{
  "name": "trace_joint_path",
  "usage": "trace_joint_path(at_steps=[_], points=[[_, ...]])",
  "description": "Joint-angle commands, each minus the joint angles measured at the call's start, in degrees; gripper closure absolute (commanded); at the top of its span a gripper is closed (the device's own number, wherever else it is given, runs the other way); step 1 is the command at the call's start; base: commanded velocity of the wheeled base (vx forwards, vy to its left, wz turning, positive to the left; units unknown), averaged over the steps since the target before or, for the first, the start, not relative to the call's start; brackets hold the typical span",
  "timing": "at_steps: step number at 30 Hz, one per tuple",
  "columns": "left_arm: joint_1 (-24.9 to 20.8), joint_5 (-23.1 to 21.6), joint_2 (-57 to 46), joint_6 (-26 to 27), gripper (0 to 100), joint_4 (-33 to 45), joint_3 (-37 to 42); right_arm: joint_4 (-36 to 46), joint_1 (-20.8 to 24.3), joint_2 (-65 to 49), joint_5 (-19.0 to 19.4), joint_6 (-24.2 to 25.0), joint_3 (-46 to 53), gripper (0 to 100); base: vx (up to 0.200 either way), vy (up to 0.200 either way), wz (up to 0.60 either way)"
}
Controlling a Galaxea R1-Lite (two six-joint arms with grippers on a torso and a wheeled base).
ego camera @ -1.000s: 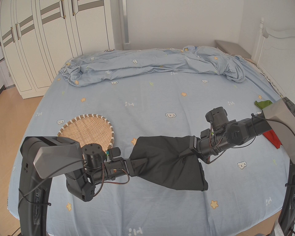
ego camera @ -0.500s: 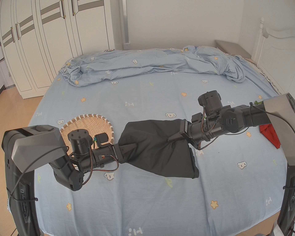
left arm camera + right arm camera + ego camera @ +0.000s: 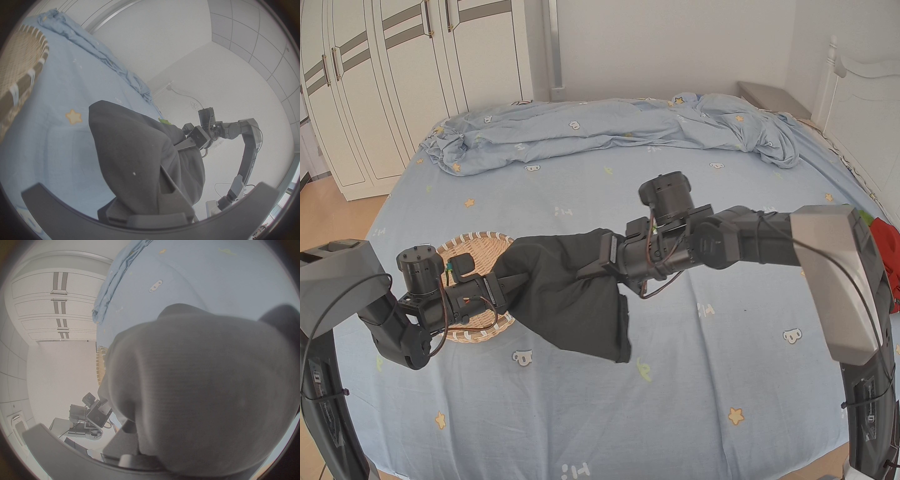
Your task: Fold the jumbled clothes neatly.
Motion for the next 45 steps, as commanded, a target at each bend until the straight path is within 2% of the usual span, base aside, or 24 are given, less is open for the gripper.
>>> trace_joint_path(at_steps=[1, 10, 12, 19, 23, 45], points=[[2.3, 0.0, -2.9, 0.1, 100, 0.3, 1.4, -1.5, 2.6, 3.5, 0.3, 0.2, -0.9, 100, 0.0, 0.0, 0.0], [4.2, 0.0, -3.2, 0.0, 100, 0.2, 2.1, -2.9, 2.9, 2.7, 0.8, 0.5, -0.9, 100, 0.0, 0.0, 0.0], [4.0, -0.4, -2.8, 1.4, 100, -1.6, 4.3, -2.9, 2.8, 1.5, 0.8, 1.4, -0.9, 100, 0.0, 0.0, 0.0], [4.2, -7.5, -3.7, 1.9, 100, -3.7, 4.3, -2.4, 2.7, -1.0, 0.8, 1.5, -0.9, 100, 0.0, 0.0, 0.0], [4.6, -8.8, -3.6, 1.9, 100, -3.9, 4.0, -2.7, 2.9, -1.2, 0.7, 1.5, -0.9, 100, 0.0, 0.0, 0.0], [5.4, -9.7, -2.3, 1.5, 100, -3.8, 1.5, -4.3, 3.4, -0.1, 0.6, 1.5, -0.9, 100, 0.0, 0.2, 0.0]])
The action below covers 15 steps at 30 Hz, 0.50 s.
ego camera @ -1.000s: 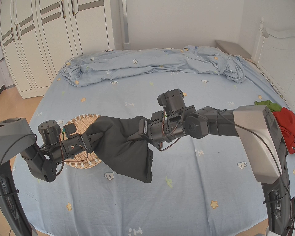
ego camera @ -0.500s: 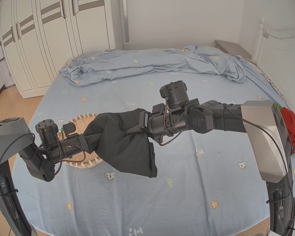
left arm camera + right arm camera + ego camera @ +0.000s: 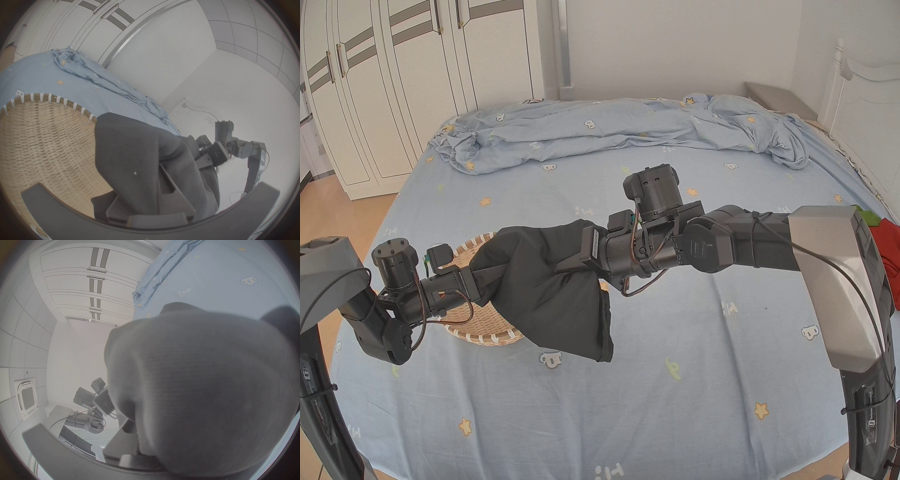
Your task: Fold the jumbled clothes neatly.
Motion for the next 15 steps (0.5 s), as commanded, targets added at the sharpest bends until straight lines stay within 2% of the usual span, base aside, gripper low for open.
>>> trace_joint_path(at_steps=[1, 9, 15], points=[[0.1, 0.0, 1.0, 0.0, 100, 0.0, -0.6, -0.5, -0.1, 0.5, 0.0, 0.1, 0.0, 100, 0.0, 0.2, 0.0], [0.0, 0.1, 5.2, 0.1, 100, -0.2, -3.3, -3.5, -0.4, 2.9, -0.6, 0.3, 0.0, 100, 0.0, 0.2, 0.0], [-0.6, 0.2, 7.9, 0.2, 100, -0.5, -5.4, -6.6, -0.7, 4.4, -0.9, 2.0, 0.0, 100, 0.0, 0.0, 0.0]])
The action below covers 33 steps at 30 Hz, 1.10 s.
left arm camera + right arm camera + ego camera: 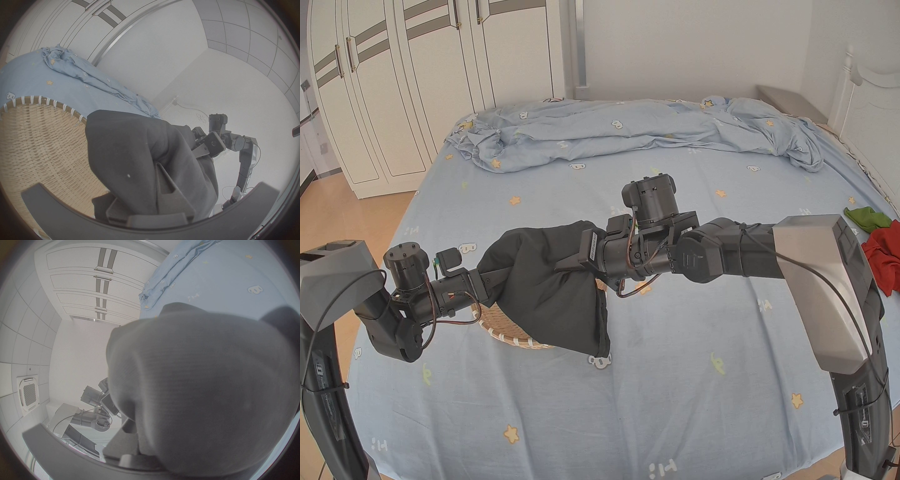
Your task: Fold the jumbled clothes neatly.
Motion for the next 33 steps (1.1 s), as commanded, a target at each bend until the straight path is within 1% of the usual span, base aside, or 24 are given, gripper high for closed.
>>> trace_joint_path(at_steps=[1, 5, 11, 19, 22, 23, 25, 26, 33], points=[[-0.4, -0.1, 3.9, -0.1, 100, -1.3, -2.4, -3.1, -0.8, 2.7, -0.3, 0.5, 0.0, 100, 0.0, 0.0, 0.0], [-0.4, -0.1, 5.5, -0.2, 100, -1.9, -4.0, -5.9, -1.0, 4.0, -1.1, 1.4, 0.0, 100, 0.0, 0.0, 0.0], [-1.3, -0.2, 8.0, -0.1, 100, -3.0, -5.5, -6.4, -3.0, 5.0, -3.0, 1.9, 0.0, 100, 0.0, 0.0, 0.0], [-1.5, -0.4, 10.1, -0.3, 100, -6.4, -5.6, -7.8, -3.6, 5.3, -3.1, 2.1, 0.0, 100, 0.0, 0.0, 0.0], [-1.4, -1.4, 10.7, -0.3, 100, -7.0, -5.7, -7.9, -3.4, 5.3, -3.1, 2.1, 0.0, 100, 0.0, 0.0, 0.0], [-1.3, -1.8, 10.8, -0.4, 0, -7.3, -5.8, -7.9, -3.4, 5.2, -3.1, 2.5, 0.0, 100, 0.0, 0.0, 0.0], [-1.2, -2.3, 10.9, -0.4, 0, -7.4, -5.8, -8.0, -3.4, 5.2, -3.1, 3.1, 0.0, 100, 0.0, 0.0, 0.0], [-1.1, -2.3, 10.8, -0.4, 0, -7.5, -5.7, -8.1, -3.4, 5.1, -3.2, 3.3, 0.0, 0, 0.0, 0.0, 0.0], [-1.3, -2.3, 10.9, -0.4, 0, -9.4, -5.7, -8.0, -3.6, 4.3, -3.3, 4.2, 0.0, 0, 0.0, 0.0, 0.0]])
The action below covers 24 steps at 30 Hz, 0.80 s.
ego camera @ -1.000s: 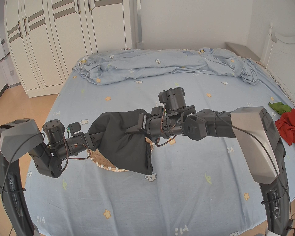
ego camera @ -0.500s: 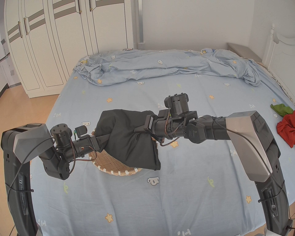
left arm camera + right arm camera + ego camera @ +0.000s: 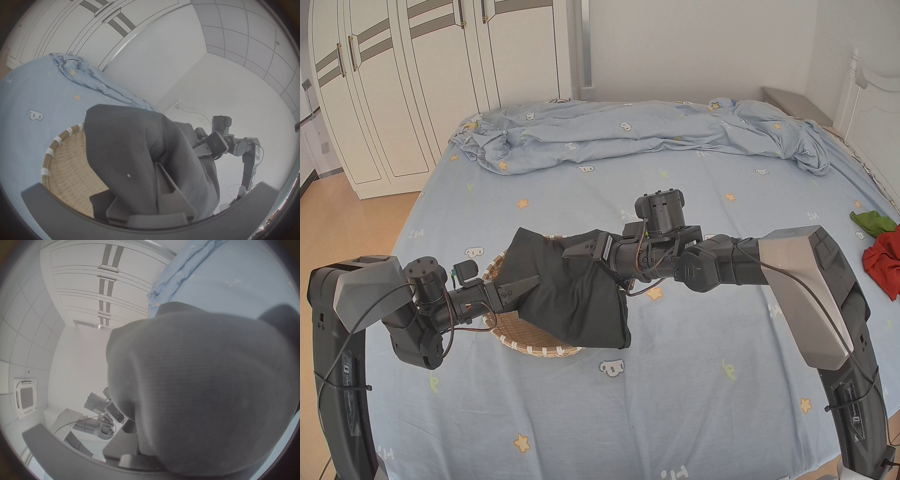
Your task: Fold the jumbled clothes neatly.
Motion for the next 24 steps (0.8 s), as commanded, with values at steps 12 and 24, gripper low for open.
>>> trace_joint_path(at_steps=[12, 24], points=[[1.7, 0.0, -2.4, 0.0, 0, -1.9, 0.3, 5.4, -2.1, -6.1, -0.5, 0.0, 0.0, 0, 0.0, 0.0, 0.0], [5.8, 0.0, -4.1, 0.2, 0, -3.3, 5.3, 17.1, -4.3, -7.5, -0.7, -1.8, 0.0, 0, 0.0, 0.0, 0.0]])
